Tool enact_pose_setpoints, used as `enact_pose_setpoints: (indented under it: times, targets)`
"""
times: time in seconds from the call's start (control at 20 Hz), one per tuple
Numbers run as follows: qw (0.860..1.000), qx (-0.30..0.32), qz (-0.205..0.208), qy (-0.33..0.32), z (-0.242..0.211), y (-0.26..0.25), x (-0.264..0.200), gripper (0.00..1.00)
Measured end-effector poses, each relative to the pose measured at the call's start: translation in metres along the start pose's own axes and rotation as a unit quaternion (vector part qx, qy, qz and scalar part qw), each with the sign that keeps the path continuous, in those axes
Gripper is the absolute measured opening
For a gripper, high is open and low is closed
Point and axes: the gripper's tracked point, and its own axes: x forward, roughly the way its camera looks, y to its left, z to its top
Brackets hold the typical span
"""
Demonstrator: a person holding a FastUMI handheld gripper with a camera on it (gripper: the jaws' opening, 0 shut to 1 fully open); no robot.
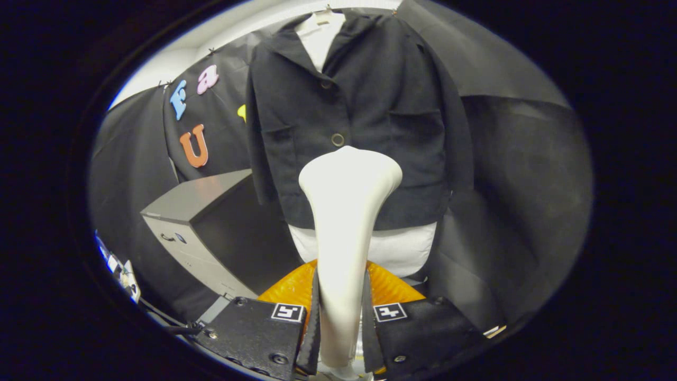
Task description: Iron the clothes twice with a garment steamer, once on the left side and once on the right side.
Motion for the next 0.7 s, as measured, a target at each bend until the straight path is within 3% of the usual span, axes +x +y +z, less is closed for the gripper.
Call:
enact_pose_setpoints:
  times: [0.7]
  targets:
    - [0.992,-0.016,-0.041,-0.117,0.01,0.152,-0.126,0.35]
